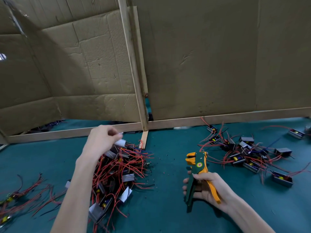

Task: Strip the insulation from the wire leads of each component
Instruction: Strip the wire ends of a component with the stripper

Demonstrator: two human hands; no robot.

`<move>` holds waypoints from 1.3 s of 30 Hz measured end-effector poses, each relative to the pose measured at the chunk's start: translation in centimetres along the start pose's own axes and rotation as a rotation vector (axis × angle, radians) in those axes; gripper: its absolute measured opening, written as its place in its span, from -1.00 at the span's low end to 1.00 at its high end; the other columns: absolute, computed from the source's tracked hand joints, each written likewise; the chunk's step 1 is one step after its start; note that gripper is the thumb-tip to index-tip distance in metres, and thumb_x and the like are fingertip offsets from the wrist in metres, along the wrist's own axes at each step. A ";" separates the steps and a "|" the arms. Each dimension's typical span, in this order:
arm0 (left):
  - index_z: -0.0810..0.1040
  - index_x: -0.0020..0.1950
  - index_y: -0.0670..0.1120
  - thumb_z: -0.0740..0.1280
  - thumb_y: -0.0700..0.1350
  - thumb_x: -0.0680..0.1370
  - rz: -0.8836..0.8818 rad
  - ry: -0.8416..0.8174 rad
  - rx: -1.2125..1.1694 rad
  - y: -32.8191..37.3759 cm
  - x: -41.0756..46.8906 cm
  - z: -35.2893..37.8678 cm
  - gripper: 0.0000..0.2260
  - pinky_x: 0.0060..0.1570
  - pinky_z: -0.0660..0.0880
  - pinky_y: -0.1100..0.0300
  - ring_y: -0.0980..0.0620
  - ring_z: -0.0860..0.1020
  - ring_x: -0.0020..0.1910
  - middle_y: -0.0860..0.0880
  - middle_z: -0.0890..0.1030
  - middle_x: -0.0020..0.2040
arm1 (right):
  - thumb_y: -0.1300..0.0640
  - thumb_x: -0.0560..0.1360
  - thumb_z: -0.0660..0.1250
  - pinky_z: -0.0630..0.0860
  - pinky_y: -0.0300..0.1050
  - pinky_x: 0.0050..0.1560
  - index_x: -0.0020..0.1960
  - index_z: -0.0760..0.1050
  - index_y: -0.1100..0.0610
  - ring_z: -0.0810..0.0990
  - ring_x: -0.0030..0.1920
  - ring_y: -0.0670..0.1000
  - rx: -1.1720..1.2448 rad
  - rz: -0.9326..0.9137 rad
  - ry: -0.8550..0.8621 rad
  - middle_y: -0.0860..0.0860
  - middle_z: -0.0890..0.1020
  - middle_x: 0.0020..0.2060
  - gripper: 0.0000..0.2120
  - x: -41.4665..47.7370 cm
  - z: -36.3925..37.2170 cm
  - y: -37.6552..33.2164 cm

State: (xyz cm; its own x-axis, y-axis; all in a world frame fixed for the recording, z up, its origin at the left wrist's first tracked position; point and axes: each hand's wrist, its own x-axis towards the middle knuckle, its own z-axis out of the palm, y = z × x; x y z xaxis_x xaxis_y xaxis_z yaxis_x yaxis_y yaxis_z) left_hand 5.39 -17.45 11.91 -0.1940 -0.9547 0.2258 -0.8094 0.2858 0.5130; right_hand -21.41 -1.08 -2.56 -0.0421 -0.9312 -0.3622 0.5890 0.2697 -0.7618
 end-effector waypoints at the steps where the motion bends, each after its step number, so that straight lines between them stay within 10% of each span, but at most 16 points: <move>1: 0.62 -0.20 0.02 0.42 -0.02 0.49 0.061 0.052 -0.062 0.9 -0.5 0.3 -0.91 -0.31 0.37 0.29 0.16 0.54 -0.27 0.05 0.64 -0.22 | 0.31 0.34 0.29 0.61 0.17 -0.22 0.16 0.44 0.36 0.65 -0.20 0.33 0.003 -0.008 0.004 0.36 0.61 -0.13 -0.61 0.1 0.0 0.0; 10: 0.59 -0.08 -0.24 0.33 -0.50 0.43 -0.293 -0.585 -1.108 6.5 -3.5 10.0 -0.80 -0.11 0.53 0.33 0.03 0.59 -0.17 -0.11 0.66 -0.18 | 0.30 0.33 0.29 0.63 0.18 -0.20 0.10 0.44 0.34 0.65 -0.23 0.30 0.066 -0.121 0.066 0.34 0.63 -0.16 -0.66 0.4 -0.6 -0.5; 14: 0.56 -0.16 -0.43 0.06 -0.54 0.48 -0.539 -0.617 -1.351 6.4 -4.2 14.8 -0.72 -0.05 0.59 0.19 -0.13 0.56 -0.03 -0.27 0.59 -0.06 | 0.29 0.34 0.26 0.63 0.16 -0.22 0.09 0.43 0.34 0.65 -0.22 0.29 0.080 -0.149 0.079 0.32 0.62 -0.17 -0.67 0.2 -0.9 -1.0; 17: 0.41 0.21 -0.52 -0.07 -0.54 0.46 -0.651 -0.600 -1.522 5.7 -3.8 16.6 -0.60 0.07 0.52 -0.04 -0.31 0.47 0.24 -0.38 0.46 0.24 | 0.30 0.34 0.25 0.62 0.15 -0.24 0.13 0.41 0.37 0.64 -0.22 0.30 0.075 -0.148 0.076 0.33 0.60 -0.15 -0.64 0.1 -1.0 -1.2; 20: 0.45 0.32 -0.28 0.05 -0.58 0.48 -0.485 -0.595 -1.426 5.2 -3.8 17.5 -0.52 0.10 0.52 0.12 -0.15 0.53 0.21 -0.28 0.47 0.27 | 0.30 0.34 0.25 0.61 0.16 -0.25 0.12 0.40 0.34 0.64 -0.22 0.31 0.081 -0.146 0.069 0.34 0.61 -0.15 -0.65 0.1 -1.0 -1.2; 28: 0.67 -0.27 -0.07 0.53 -0.26 0.36 -0.045 -0.205 -0.693 5.4 -4.6 18.1 -0.88 -0.15 0.48 0.37 0.23 0.62 -0.26 0.13 0.68 -0.30 | 0.32 0.35 0.25 0.61 0.17 -0.25 0.09 0.37 0.30 0.64 -0.22 0.32 0.080 -0.181 0.067 0.34 0.62 -0.15 -0.68 0.1 -1.2 -1.0; 33: 0.56 -0.22 0.04 0.44 -0.11 0.48 0.124 -0.132 -0.468 5.4 -4.2 17.5 -0.88 0.08 0.40 0.21 0.13 0.48 0.05 0.10 0.59 -0.04 | 0.38 0.44 0.18 0.61 0.16 -0.25 0.08 0.41 0.29 0.65 -0.22 0.32 0.057 -0.251 0.098 0.33 0.62 -0.15 -0.78 0.1 -1.6 -1.1; 39: 0.53 -0.15 -0.07 0.35 -0.16 0.55 0.175 -0.218 -0.788 6.0 -3.7 15.8 -0.92 0.21 0.45 0.09 0.09 0.60 0.08 0.09 0.67 -0.03 | 0.41 0.43 0.26 0.60 0.13 -0.22 0.18 0.44 0.25 0.65 -0.23 0.28 -0.034 -0.308 0.123 0.30 0.64 -0.19 -0.68 0.0 -2.0 -1.5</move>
State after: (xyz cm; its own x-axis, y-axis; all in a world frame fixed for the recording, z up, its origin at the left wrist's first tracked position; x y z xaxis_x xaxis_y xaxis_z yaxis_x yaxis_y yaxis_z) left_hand -7.53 -13.53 1.06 -0.4495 -0.8625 0.2326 -0.1486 0.3289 0.9326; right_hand -23.93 -1.05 -2.49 -0.3121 -0.9343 -0.1723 0.5059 -0.0100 -0.8625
